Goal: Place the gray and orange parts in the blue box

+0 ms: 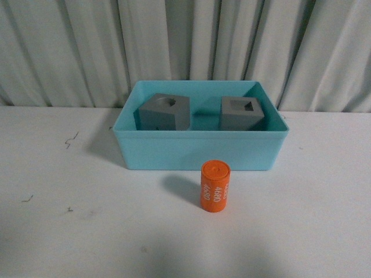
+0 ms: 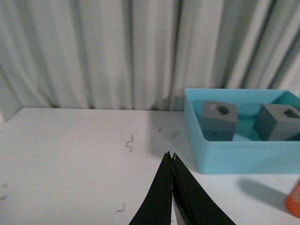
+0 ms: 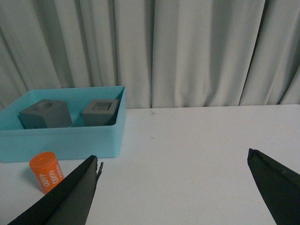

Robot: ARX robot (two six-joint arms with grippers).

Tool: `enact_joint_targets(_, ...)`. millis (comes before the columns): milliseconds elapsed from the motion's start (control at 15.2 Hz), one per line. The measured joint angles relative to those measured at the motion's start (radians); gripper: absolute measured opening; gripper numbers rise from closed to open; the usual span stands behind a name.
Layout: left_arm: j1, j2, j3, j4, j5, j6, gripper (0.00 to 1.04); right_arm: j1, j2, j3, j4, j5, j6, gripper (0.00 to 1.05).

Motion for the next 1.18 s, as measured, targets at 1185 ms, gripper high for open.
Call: enact_joint_targets(1185,0.003,-0.427,-0.086,-0.312,0.007,0.000,0.02,0.000,0.000,0.000,0.000,0.000,0.000,0.98)
